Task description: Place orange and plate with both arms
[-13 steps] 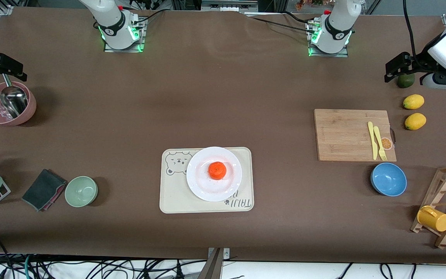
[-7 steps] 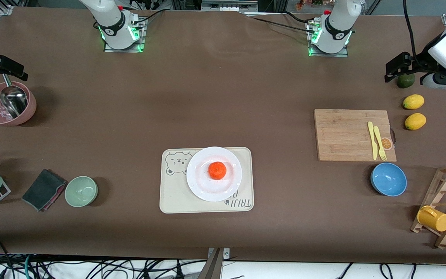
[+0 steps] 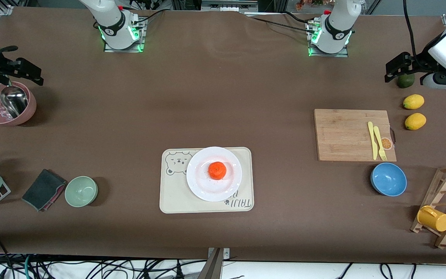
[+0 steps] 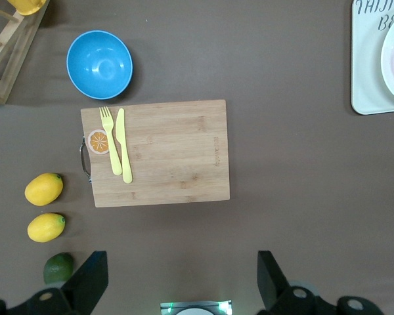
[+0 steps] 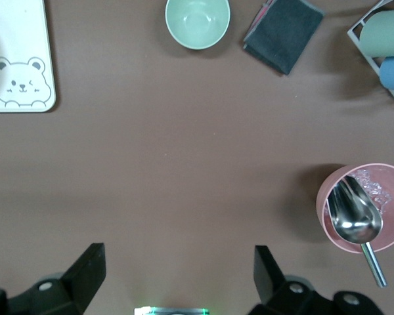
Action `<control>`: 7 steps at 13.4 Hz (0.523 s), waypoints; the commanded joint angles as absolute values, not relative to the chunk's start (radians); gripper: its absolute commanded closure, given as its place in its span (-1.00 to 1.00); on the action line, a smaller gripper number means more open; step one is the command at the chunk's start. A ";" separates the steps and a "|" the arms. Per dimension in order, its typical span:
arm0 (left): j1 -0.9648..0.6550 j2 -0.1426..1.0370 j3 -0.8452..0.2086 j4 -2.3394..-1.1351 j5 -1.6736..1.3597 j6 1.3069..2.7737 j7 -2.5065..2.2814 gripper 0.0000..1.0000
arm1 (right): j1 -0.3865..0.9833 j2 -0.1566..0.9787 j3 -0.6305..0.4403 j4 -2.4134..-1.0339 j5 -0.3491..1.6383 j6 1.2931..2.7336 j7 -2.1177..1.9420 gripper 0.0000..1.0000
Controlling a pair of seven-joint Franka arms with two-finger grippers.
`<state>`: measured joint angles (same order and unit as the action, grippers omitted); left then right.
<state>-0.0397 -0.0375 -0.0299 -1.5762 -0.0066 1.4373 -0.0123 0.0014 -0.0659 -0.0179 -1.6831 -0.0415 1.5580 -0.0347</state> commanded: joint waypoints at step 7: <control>-0.038 -0.057 -0.029 -1.588 -0.015 1.433 0.002 -1.00 | -0.017 -0.021 -0.012 -1.617 -0.032 1.551 -0.029 -1.00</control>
